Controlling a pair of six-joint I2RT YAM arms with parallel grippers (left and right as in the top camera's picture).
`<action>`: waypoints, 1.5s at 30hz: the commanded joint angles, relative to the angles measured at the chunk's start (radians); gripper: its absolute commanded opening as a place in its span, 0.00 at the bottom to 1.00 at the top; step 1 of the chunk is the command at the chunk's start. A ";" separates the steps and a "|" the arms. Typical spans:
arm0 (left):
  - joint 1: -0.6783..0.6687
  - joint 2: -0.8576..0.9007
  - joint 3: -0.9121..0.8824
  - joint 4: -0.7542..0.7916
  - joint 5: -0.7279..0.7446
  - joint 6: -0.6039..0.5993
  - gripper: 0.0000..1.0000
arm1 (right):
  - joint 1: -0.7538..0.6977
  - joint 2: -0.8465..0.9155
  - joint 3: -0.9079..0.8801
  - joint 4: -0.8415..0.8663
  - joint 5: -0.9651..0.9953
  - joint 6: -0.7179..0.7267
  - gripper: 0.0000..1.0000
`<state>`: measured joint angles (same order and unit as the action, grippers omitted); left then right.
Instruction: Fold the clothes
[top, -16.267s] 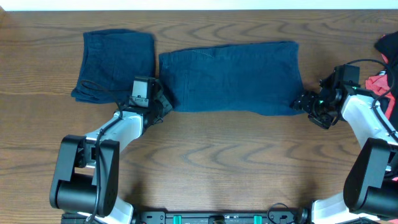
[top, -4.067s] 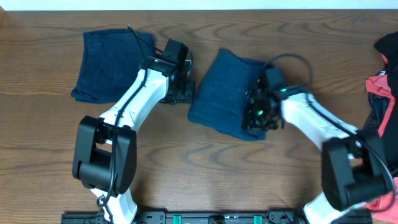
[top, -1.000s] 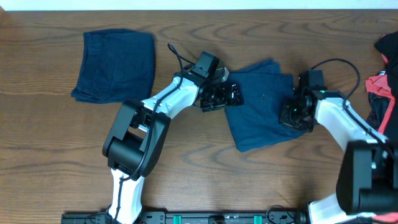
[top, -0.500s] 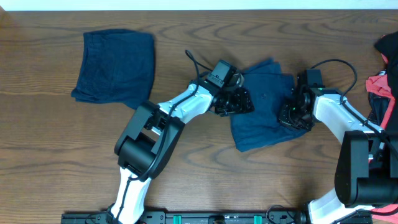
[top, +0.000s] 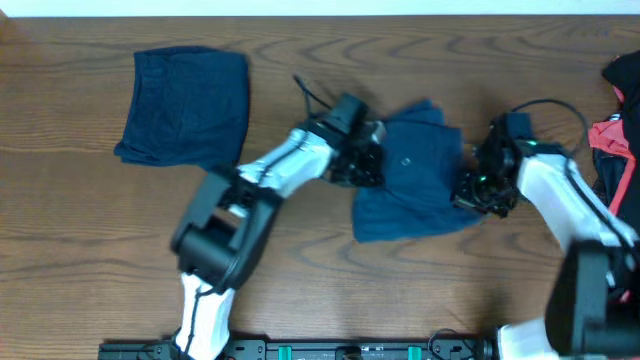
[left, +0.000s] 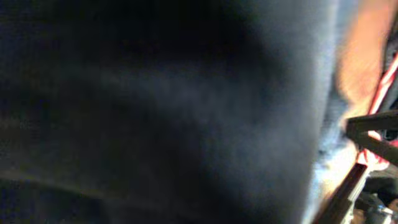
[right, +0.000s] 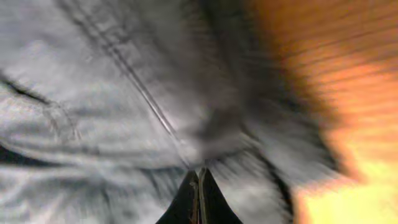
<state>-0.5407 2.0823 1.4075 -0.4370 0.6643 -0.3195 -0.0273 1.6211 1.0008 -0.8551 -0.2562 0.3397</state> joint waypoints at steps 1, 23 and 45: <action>0.117 -0.176 0.044 0.001 -0.018 0.144 0.06 | -0.011 -0.178 0.052 0.000 -0.033 -0.026 0.03; 0.904 -0.097 0.044 0.261 -0.047 0.114 0.06 | -0.011 -0.399 0.065 -0.062 -0.078 0.004 0.02; 0.790 -0.511 0.045 0.214 -0.011 0.015 0.06 | -0.011 -0.399 0.065 -0.046 -0.077 0.004 0.02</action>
<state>0.2771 1.6054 1.4395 -0.2035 0.6735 -0.2577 -0.0315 1.2243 1.0630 -0.9047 -0.3225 0.3325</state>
